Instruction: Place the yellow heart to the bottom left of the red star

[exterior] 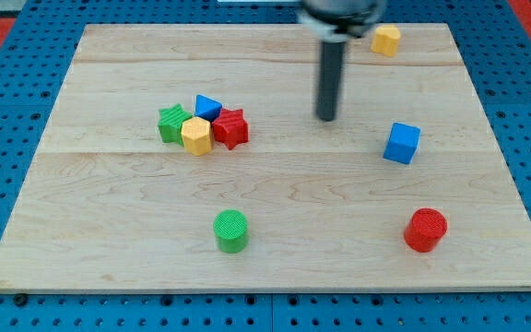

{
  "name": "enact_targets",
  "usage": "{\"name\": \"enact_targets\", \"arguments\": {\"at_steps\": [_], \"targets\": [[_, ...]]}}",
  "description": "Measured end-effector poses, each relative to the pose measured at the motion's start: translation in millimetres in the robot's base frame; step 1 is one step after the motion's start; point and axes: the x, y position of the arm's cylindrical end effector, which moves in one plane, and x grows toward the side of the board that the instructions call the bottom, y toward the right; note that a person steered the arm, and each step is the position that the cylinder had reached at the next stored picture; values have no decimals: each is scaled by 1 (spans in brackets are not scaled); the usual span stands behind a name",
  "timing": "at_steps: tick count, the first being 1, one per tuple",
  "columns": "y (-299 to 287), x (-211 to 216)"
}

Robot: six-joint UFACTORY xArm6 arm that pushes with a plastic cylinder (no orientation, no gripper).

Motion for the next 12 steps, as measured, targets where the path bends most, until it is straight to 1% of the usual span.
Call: {"name": "enact_targets", "arguments": {"at_steps": [1, 2, 3, 5, 6, 7, 8, 10, 11, 12], "targets": [[77, -26], [143, -76], [157, -115], [128, -166], [100, -181], [56, -173], [56, -151], [72, -135], [99, -114], [107, -97]]}}
